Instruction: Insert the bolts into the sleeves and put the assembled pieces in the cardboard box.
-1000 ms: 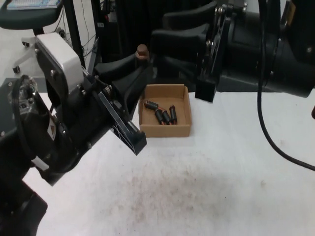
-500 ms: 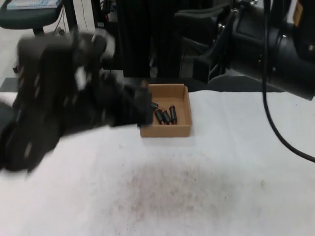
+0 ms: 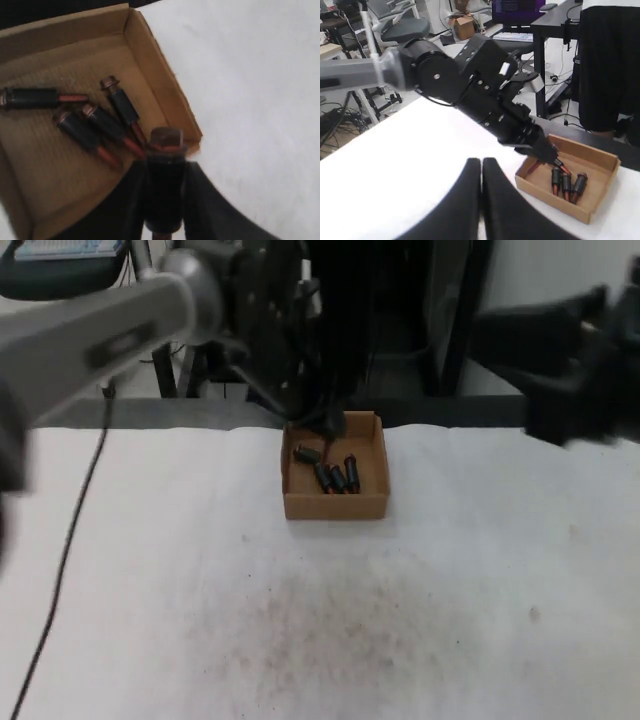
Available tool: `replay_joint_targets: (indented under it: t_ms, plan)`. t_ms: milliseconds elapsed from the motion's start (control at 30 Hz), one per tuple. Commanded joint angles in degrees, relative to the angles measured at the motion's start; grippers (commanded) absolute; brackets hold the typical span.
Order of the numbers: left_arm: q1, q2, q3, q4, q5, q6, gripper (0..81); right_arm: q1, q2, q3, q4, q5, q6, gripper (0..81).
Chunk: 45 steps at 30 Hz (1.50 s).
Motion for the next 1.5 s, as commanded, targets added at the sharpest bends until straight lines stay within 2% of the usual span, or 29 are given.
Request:
replay_joint_targets:
  t_ms: [0, 167, 333, 467, 533, 667, 700, 733, 800, 867, 933, 967, 1067, 1267, 1400, 1467]
  plan:
    - [0.13, 5.83, -9.49, 4.89, 0.41, 0.43, 0.3, -0.13, -2.09, -0.02, 2.69, 0.85, 0.20, 0.8]
    - [0.13, 13.79, -19.41, 9.67, -1.80, -0.81, 0.3, -0.13, -5.47, -0.02, 5.45, 2.55, 0.20, 0.8]
    - [0.13, 16.20, -20.65, 8.48, -1.79, -0.73, 0.3, -0.13, -6.95, -0.02, 8.08, 3.67, 0.20, 0.8]
    - [0.13, 16.31, -20.65, 6.35, -1.79, 2.95, 2.1, -0.13, -6.99, -0.02, 12.75, 3.67, 0.82, 0.8]
    - [0.13, 16.31, -21.40, 5.74, -1.68, 4.47, 8.3, -0.13, -6.99, -0.02, 14.11, 3.67, 1.52, 0.8]
    - [0.13, 15.75, -21.53, 3.03, -1.68, 5.64, 34.4, -0.13, -6.99, -0.02, 14.21, 4.84, 1.51, 0.8]
    - [0.13, 15.54, -21.79, 2.86, -1.68, 5.64, 39.1, -0.13, -6.99, -0.02, 14.21, 5.65, 1.51, 0.8]
    - [0.13, 15.34, -21.99, 2.87, -1.79, 5.64, 40.1, -0.13, -6.99, -0.02, 14.21, 6.38, 1.51, 0.8]
    - [0.25, 14.66, -22.01, 3.23, -1.79, 5.64, 37.5, -0.13, -6.99, -0.02, 14.21, 8.38, 1.51, 0.8]
    - [0.37, 13.72, -22.13, 4.26, -1.99, 5.64, 27.1, -0.13, -6.99, -0.02, 14.69, 10.78, 1.51, 0.8]
    - [0.55, 12.25, -22.16, 6.58, -4.18, 5.77, 7.0, -0.13, -6.99, -0.02, 15.52, 12.86, 1.51, 0.8]
    - [0.76, 11.28, -22.16, 8.21, -4.92, 7.10, 0.0, -0.13, -7.16, -0.02, 16.11, 14.03, 1.51, 0.8]
    - [0.74, 7.54, -22.16, 14.48, -8.40, 10.97, 0.3, -0.13, -7.71, -0.02, 19.99, 16.96, 1.51, 0.8]
    - [-0.04, -5.75, -19.83, 29.59, -9.93, 18.87, 0.3, -0.13, -12.39, -0.02, 31.76, 22.02, 4.02, 0.8]
    - [-1.29, -18.92, -9.89, 29.32, -15.79, 20.21, 0.3, -0.13, -18.61, 0.91, 38.88, 29.31, 4.02, 0.8]
    - [-1.73, -27.22, -0.74, 26.77, -16.09, 20.01, 0.3, -0.13, -22.28, 1.97, 41.70, 30.20, 5.03, 0.8]
